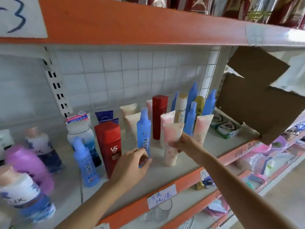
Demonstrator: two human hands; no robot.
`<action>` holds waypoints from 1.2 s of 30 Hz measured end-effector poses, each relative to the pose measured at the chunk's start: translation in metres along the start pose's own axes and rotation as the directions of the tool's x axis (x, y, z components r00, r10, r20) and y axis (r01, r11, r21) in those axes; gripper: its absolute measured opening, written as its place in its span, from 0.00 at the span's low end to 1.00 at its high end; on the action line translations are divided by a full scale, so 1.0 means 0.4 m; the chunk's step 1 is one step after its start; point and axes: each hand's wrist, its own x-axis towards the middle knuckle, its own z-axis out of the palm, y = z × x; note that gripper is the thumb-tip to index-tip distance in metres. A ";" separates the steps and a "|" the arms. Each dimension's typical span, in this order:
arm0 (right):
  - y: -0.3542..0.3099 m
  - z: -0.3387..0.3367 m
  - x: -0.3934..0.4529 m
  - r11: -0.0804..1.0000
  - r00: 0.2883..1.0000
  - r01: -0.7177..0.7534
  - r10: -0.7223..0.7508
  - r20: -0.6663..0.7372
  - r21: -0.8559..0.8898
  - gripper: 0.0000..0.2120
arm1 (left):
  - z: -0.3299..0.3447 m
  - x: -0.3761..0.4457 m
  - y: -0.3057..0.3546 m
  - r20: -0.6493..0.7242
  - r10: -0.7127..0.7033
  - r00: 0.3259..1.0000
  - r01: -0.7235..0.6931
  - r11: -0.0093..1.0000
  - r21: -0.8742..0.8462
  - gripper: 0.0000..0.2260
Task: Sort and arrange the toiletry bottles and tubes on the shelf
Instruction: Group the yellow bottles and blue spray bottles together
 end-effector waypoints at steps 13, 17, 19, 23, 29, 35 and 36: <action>0.033 -0.076 0.067 0.979 0.940 0.170 -0.126 0.316 -0.115 0.07 | 0.134 -0.011 0.031 -0.321 -0.340 0.884 0.396 0.909 0.127 0.18; 0.064 -0.096 0.057 0.873 0.965 0.170 -0.053 0.258 -0.457 0.18 | 0.149 0.017 0.027 -0.288 -0.454 0.843 0.479 0.878 0.020 0.20; 0.068 -0.108 0.032 0.677 0.971 0.180 -0.009 0.237 -0.714 0.22 | 0.144 0.026 0.028 -0.260 -0.499 0.826 0.505 0.862 -0.051 0.16; 0.012 -0.099 -0.028 0.596 0.937 0.343 -0.160 0.311 -0.726 0.14 | 0.144 -0.001 0.055 -0.320 -0.484 0.814 0.475 0.873 -0.113 0.21; -0.090 -0.059 -0.075 0.809 0.844 0.516 -0.424 0.329 -0.282 0.19 | 0.112 -0.017 0.173 -0.455 -0.312 0.834 0.292 0.949 -0.117 0.24; -0.071 -0.129 -0.089 0.814 0.852 0.523 -0.494 0.174 -0.252 0.23 | 0.129 0.037 0.289 -0.421 -0.176 0.890 0.139 0.983 -0.117 0.22; -0.058 -0.153 -0.087 0.818 0.855 0.518 -0.491 0.165 -0.251 0.24 | 0.142 0.051 0.303 -0.402 -0.160 0.902 0.120 0.985 -0.121 0.22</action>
